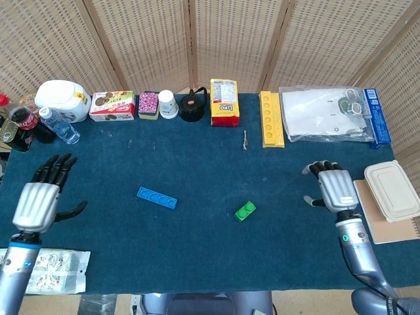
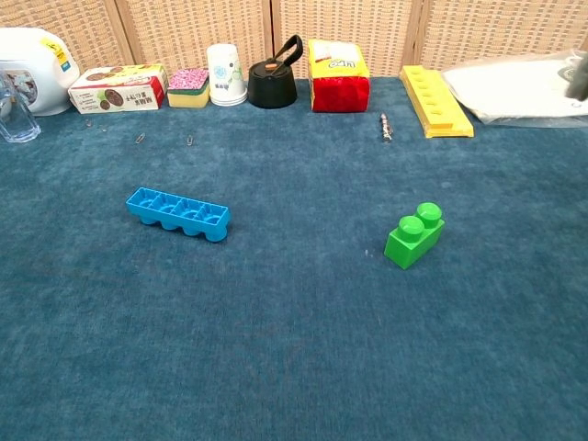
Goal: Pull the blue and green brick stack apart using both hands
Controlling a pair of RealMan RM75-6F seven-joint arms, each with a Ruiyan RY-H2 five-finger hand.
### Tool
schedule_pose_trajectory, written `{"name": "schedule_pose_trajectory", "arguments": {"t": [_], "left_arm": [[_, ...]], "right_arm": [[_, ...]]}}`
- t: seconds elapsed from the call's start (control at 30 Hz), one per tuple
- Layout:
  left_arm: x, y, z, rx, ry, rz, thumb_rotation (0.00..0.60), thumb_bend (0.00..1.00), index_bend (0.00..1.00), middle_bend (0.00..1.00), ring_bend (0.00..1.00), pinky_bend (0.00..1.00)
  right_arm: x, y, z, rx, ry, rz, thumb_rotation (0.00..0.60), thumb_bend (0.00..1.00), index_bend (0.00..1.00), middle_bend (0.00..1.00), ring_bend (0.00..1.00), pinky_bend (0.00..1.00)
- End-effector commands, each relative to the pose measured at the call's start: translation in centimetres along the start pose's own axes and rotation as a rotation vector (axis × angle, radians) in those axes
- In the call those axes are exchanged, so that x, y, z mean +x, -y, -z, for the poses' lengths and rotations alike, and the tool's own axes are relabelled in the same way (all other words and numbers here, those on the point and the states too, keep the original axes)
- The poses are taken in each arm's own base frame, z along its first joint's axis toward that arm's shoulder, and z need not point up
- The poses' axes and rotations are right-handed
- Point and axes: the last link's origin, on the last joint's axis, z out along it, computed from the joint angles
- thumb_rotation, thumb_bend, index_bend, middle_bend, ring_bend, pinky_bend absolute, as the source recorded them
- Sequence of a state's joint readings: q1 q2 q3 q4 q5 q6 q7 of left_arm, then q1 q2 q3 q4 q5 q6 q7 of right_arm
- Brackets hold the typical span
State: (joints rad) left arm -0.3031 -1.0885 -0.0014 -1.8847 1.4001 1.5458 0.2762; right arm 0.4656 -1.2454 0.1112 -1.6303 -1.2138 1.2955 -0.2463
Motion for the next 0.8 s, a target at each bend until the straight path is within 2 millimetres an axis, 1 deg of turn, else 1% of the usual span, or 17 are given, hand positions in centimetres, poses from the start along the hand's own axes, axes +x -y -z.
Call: {"name": "schedule_pose_trajectory", "arguments": {"t": [0.03, 0.07, 0.17, 0.3, 0.33, 0.53, 0.67, 0.8], "left_arm": [[0.8, 2.4, 2.5, 0.065, -0.012, -0.022, 0.493, 0.25, 0.09, 0.08, 0.00, 0.17], [1.0, 3.3, 3.4, 0.093, -0.014, -0.025, 0.494, 0.25, 0.09, 0.08, 0.00, 0.17], [1.2, 4.8, 5.0, 0.143, -0.007, -0.039, 0.498, 0.25, 0.09, 0.08, 0.00, 0.17], [1.1, 6.2, 7.3, 0.204, 0.017, -0.047, 0.494, 0.25, 0.09, 0.08, 0.00, 0.17], [1.1, 6.5, 7.7, 0.216, 0.017, -0.043, 0.494, 0.25, 0.09, 0.08, 0.00, 0.17], [1.5, 7.7, 9.1, 0.282, -0.008, -0.037, 0.496, 0.25, 0.09, 0.08, 0.00, 0.17], [1.5, 7.7, 9.7, 0.295, -0.009, -0.031, 0.496, 0.25, 0.09, 0.08, 0.00, 0.17], [1.4, 7.6, 9.8, 0.294, -0.007, -0.028, 0.491, 0.25, 0.09, 0.08, 0.00, 0.17]], "right_arm": [[0.2, -1.3, 1.2, -0.032, -0.012, 0.023, 0.600, 0.01, 0.40, 0.39, 0.31, 0.30], [0.4, -1.6, 1.6, -0.041, -0.018, 0.035, 0.600, 0.01, 0.40, 0.40, 0.31, 0.30], [0.6, -2.4, 2.7, -0.063, -0.036, 0.054, 0.600, 0.01, 0.41, 0.41, 0.31, 0.29], [1.2, -3.0, 4.4, -0.083, -0.061, 0.080, 0.600, 0.01, 0.41, 0.41, 0.31, 0.29], [1.3, -3.0, 4.8, -0.086, -0.064, 0.081, 0.600, 0.01, 0.41, 0.41, 0.31, 0.29], [1.8, -3.5, 7.3, -0.106, -0.092, 0.080, 0.600, 0.01, 0.42, 0.42, 0.31, 0.28], [2.1, -3.7, 8.7, -0.114, -0.112, 0.084, 0.600, 0.01, 0.43, 0.42, 0.31, 0.28], [2.3, -3.7, 9.7, -0.116, -0.115, 0.087, 0.600, 0.01, 0.43, 0.43, 0.31, 0.28]]}}
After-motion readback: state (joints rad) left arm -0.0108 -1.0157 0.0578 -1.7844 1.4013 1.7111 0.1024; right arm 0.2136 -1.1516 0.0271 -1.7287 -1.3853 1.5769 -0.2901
